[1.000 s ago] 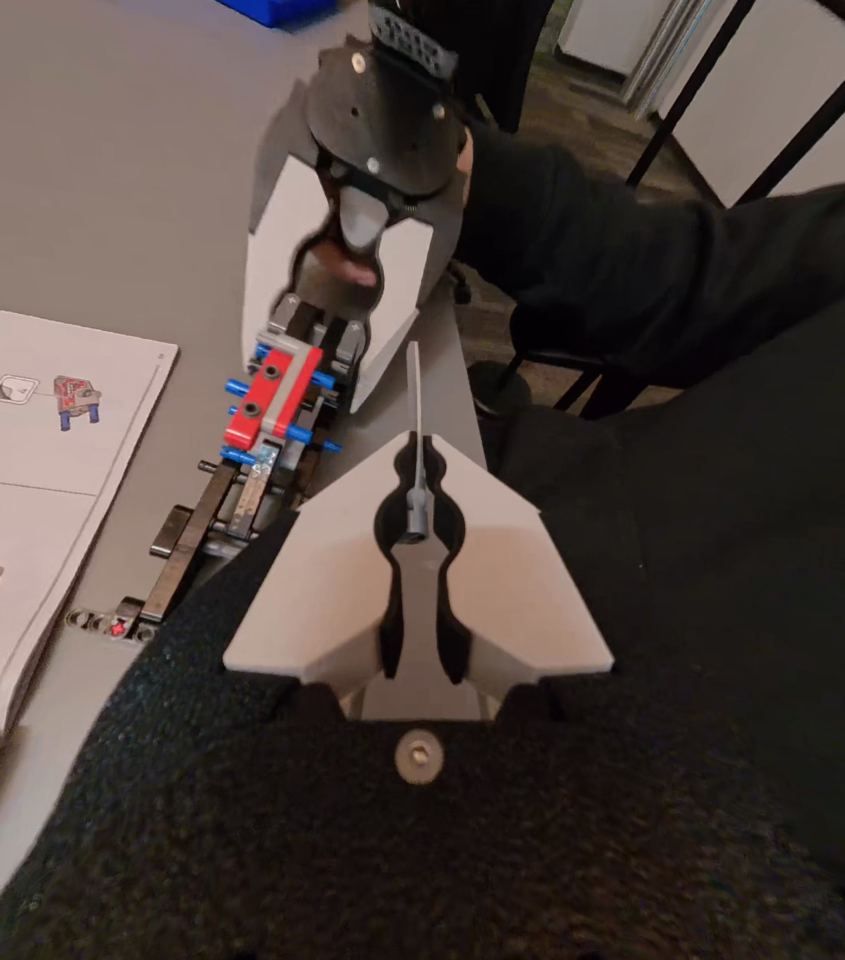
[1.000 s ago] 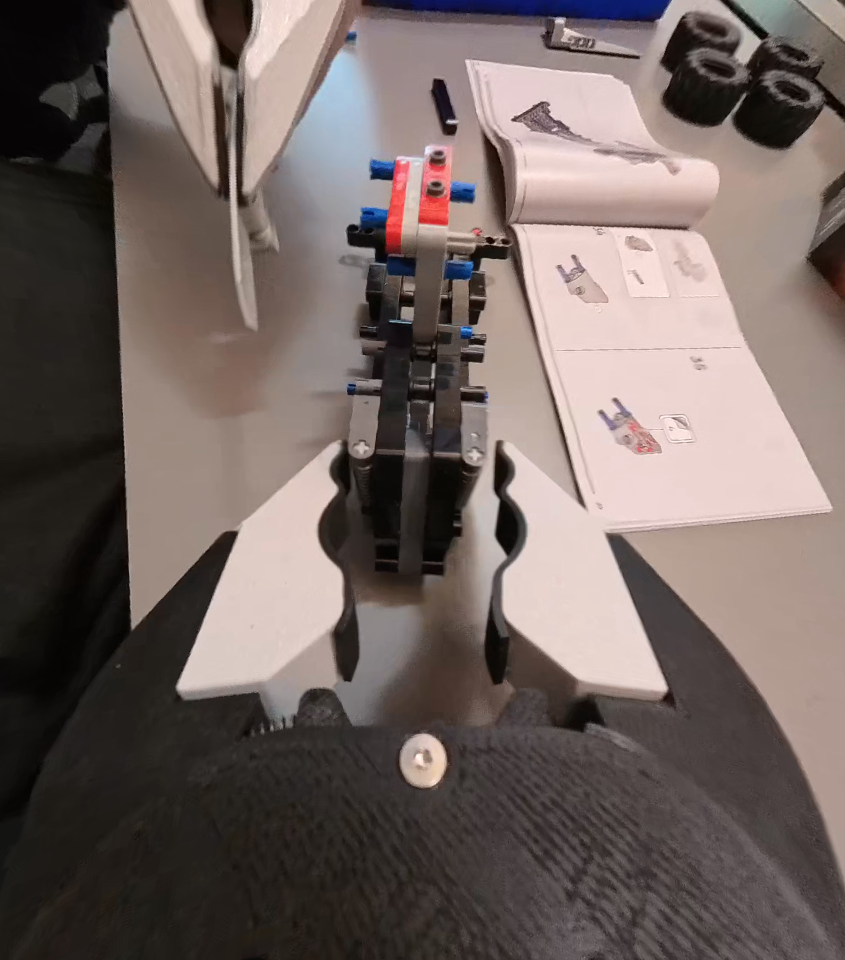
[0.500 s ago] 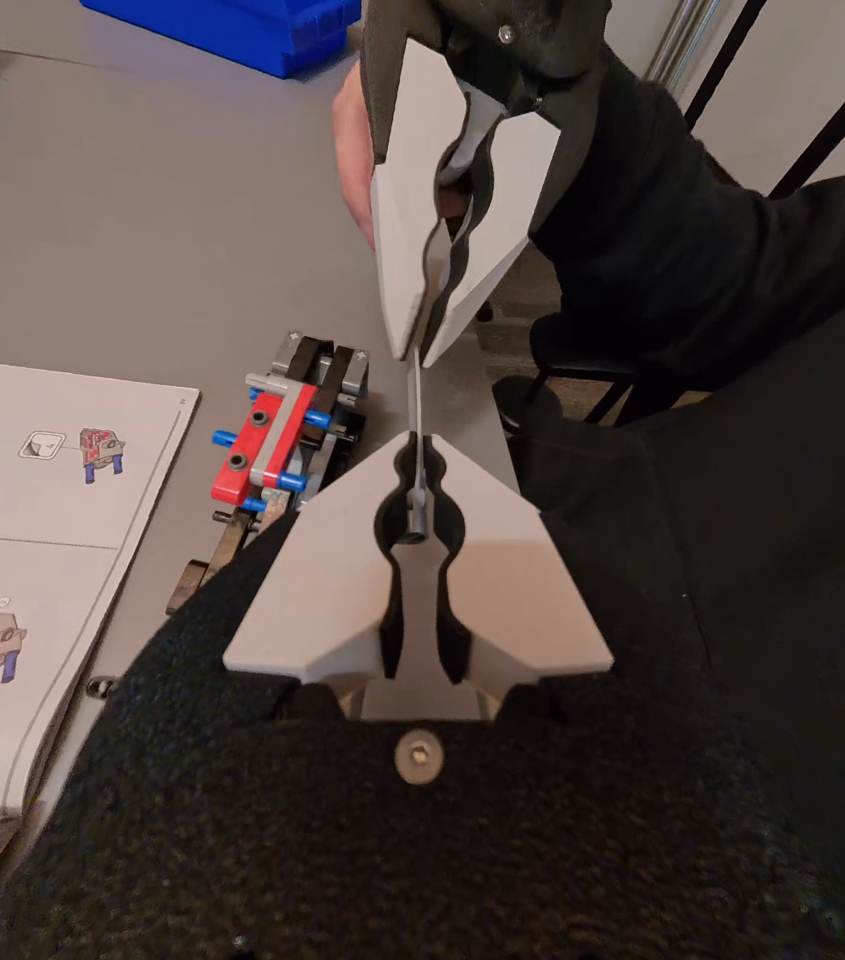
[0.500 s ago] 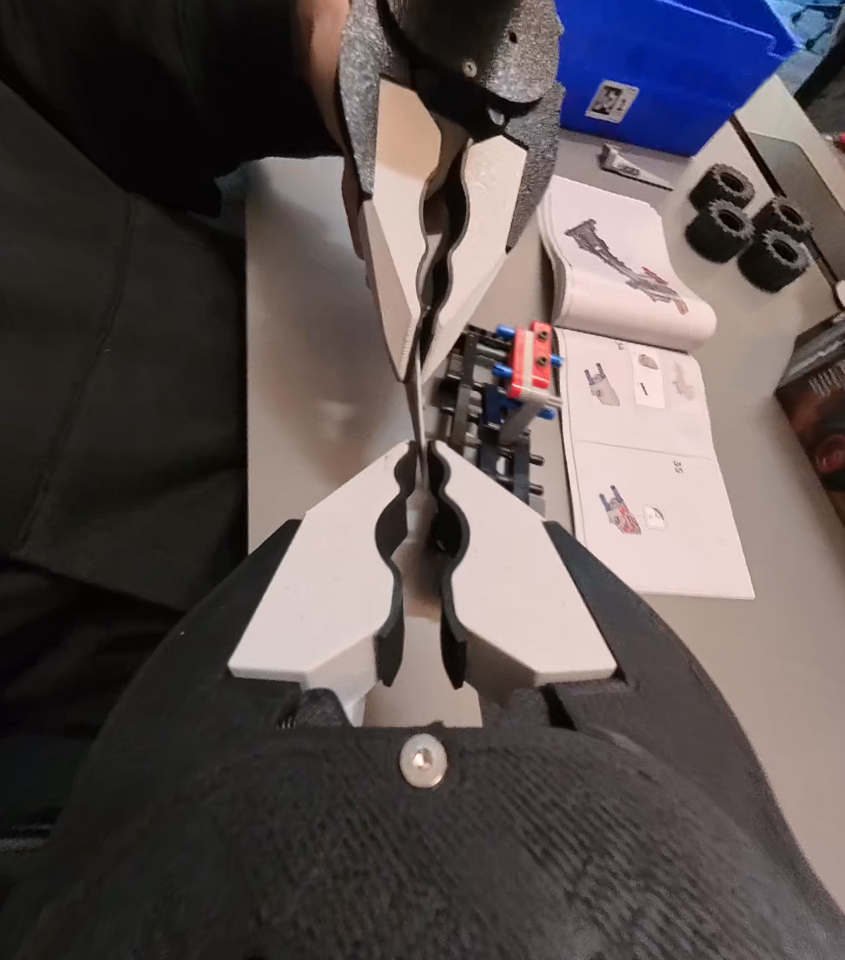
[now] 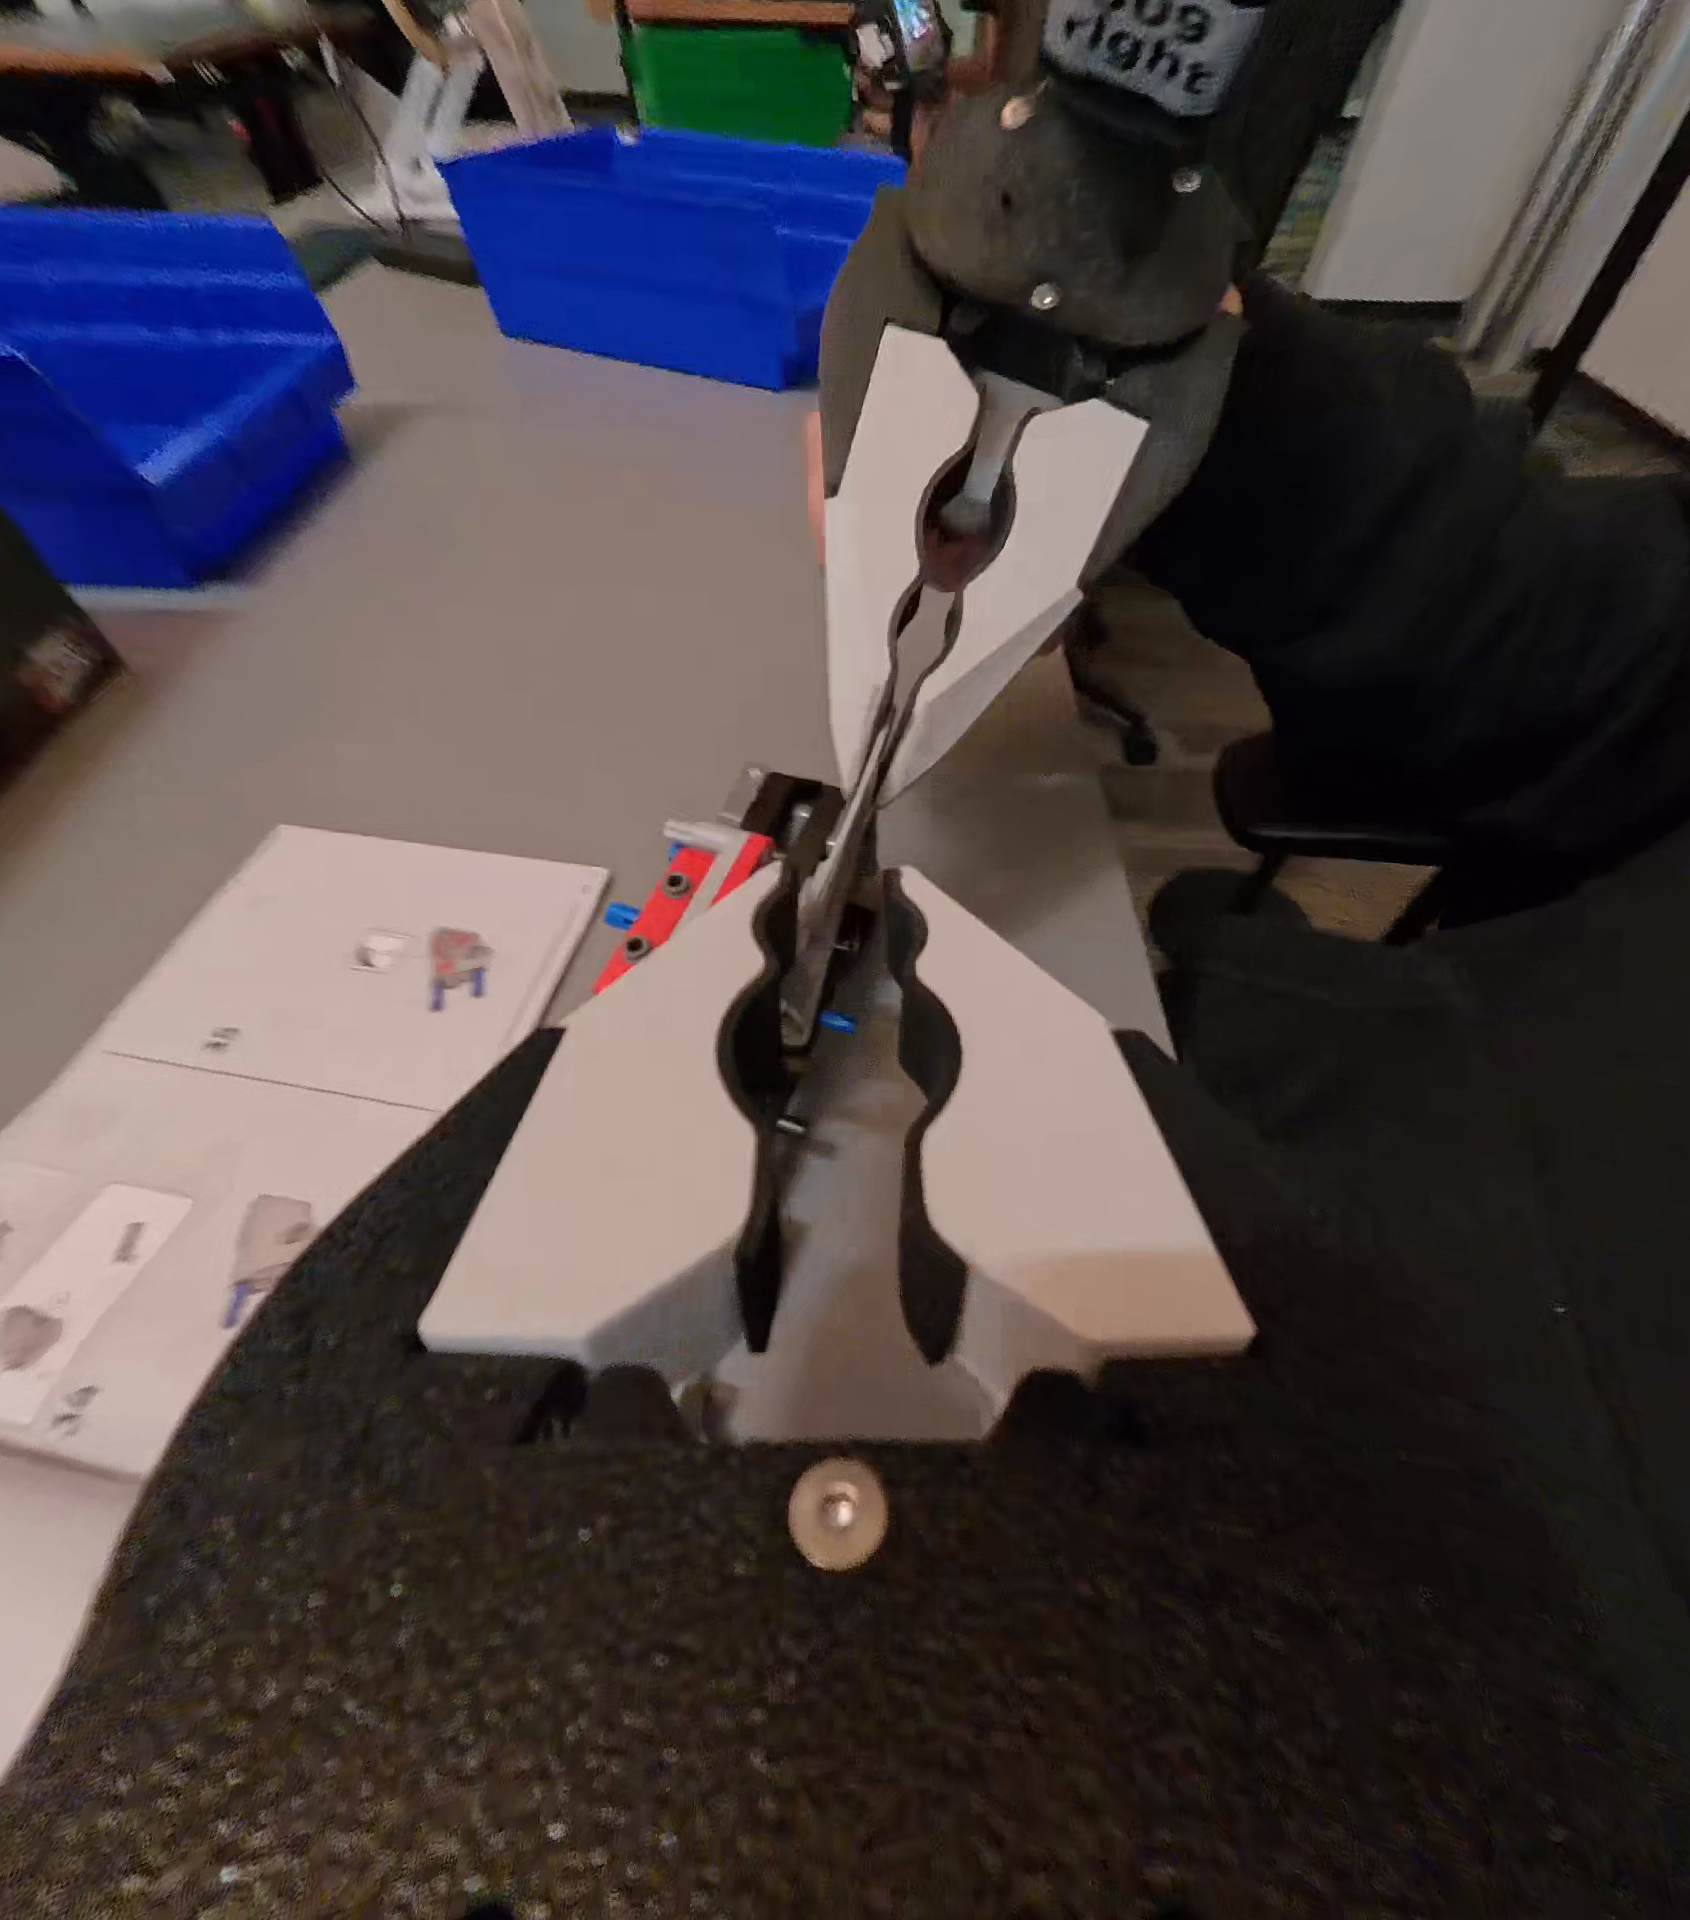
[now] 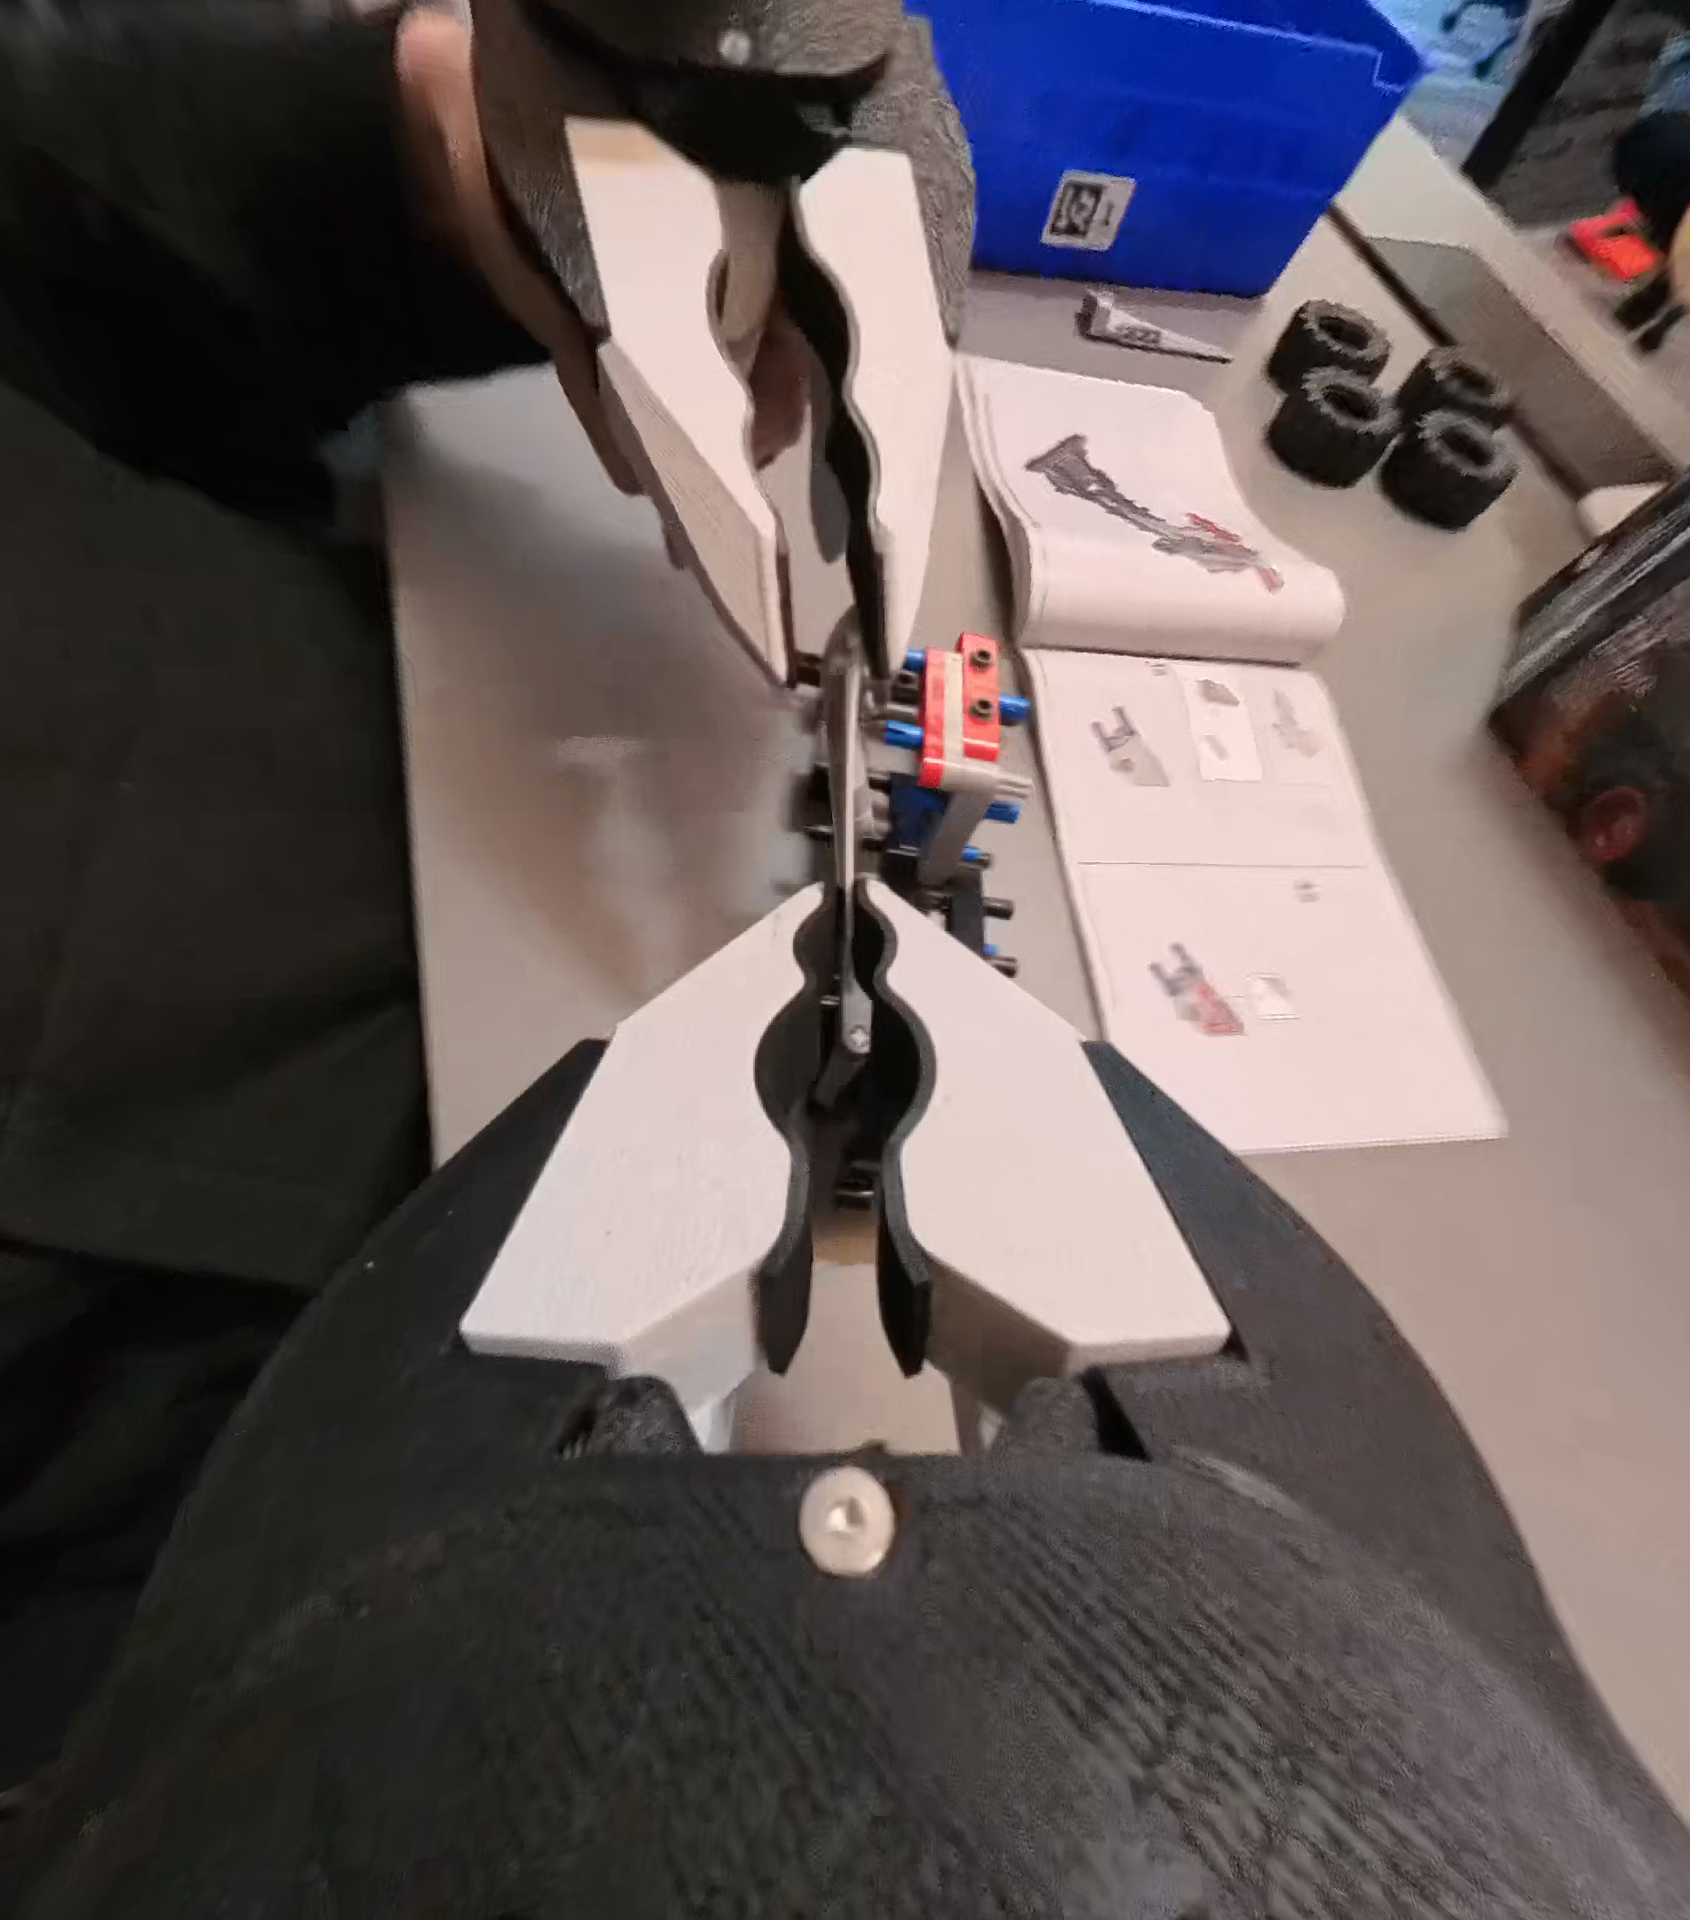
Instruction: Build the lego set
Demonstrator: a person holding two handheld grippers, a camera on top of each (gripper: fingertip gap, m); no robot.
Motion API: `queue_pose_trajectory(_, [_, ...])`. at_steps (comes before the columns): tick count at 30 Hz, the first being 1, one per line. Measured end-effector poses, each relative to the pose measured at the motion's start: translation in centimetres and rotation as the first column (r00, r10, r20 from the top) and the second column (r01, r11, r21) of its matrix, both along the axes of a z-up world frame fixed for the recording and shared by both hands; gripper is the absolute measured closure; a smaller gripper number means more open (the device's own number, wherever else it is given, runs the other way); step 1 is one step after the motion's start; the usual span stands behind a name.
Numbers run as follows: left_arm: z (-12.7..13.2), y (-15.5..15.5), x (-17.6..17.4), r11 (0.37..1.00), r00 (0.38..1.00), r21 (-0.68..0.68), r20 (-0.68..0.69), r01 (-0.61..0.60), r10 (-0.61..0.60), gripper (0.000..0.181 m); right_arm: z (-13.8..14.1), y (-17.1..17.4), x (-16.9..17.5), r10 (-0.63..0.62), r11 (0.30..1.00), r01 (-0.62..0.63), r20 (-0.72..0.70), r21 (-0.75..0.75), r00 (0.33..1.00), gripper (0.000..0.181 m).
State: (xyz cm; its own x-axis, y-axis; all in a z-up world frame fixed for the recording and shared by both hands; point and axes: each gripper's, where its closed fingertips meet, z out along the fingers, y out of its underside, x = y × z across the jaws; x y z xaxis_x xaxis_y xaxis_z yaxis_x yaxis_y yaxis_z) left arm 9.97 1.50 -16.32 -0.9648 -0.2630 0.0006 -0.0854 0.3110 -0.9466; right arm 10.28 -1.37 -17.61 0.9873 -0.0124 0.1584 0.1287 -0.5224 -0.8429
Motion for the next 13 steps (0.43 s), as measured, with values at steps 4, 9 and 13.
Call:
queue_pose_trajectory(4, [0.5,0.6,-0.1,0.998,0.993,0.065,0.117,-0.02,0.013,0.167,0.4,-0.9,-0.4,0.022,0.997,-0.01,-0.172,0.071,0.985,0.181])
queue_pose_trajectory(9, [-1.3,0.9,0.3,0.972,0.989,0.222,0.143,-0.073,0.041,0.167,0.3,-1.5,-0.1,-0.011,0.999,0.017,-0.168,0.036,0.986,0.181])
queue_pose_trajectory(13, [-2.0,0.7,-0.1,0.967,0.995,0.251,0.095,-0.052,0.029,0.167,0.0,-1.7,-0.1,-0.022,1.0,0.026,-0.188,0.016,0.982,0.181])
